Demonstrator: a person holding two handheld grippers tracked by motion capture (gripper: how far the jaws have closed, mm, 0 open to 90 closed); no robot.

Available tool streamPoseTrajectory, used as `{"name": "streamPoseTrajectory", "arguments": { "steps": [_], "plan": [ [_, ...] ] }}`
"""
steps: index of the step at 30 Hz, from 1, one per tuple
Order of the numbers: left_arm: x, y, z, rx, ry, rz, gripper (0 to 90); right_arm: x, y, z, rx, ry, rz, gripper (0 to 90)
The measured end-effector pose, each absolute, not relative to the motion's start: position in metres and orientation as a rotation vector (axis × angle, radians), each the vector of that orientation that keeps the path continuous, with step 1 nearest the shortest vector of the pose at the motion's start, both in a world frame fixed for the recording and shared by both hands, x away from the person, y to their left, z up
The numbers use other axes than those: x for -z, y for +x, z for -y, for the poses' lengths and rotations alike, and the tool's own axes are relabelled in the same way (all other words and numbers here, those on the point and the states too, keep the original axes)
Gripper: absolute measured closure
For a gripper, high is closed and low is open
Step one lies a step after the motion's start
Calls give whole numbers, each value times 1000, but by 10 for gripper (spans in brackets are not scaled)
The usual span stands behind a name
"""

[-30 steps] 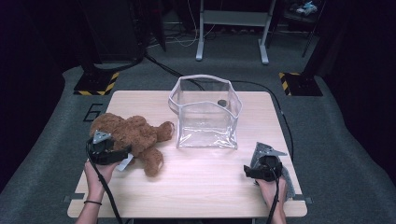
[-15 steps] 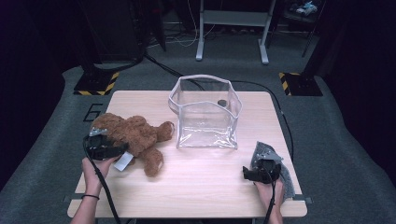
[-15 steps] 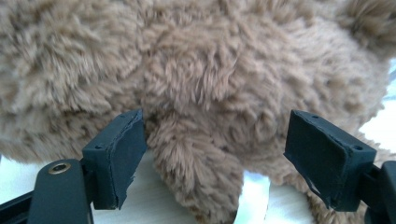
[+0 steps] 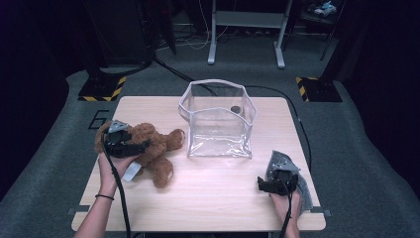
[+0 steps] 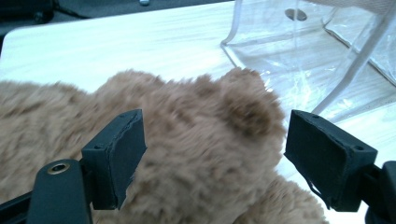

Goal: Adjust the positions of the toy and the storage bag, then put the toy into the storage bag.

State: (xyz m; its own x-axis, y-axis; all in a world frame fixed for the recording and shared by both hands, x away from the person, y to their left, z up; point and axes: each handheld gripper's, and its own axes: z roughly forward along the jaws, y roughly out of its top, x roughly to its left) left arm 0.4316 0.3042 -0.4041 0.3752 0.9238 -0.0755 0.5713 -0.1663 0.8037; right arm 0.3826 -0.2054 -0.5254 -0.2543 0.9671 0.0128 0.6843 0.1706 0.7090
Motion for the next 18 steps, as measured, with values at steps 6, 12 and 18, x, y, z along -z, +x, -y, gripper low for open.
{"name": "streamPoseTrajectory", "arguments": {
  "steps": [6, 12, 18],
  "plan": [
    [401, 437, -321, -589, 1809, -1372, 187, 525, 382, 206, -848, 1555, -2009, 52],
    [394, 439, -319, -551, 1856, -1325, 159, 525, 382, 205, -841, 1560, -2005, 53],
    [395, 445, -292, -529, 1936, -1252, 165, 526, 382, 206, -837, 1542, -2010, 56]
  ]
}}
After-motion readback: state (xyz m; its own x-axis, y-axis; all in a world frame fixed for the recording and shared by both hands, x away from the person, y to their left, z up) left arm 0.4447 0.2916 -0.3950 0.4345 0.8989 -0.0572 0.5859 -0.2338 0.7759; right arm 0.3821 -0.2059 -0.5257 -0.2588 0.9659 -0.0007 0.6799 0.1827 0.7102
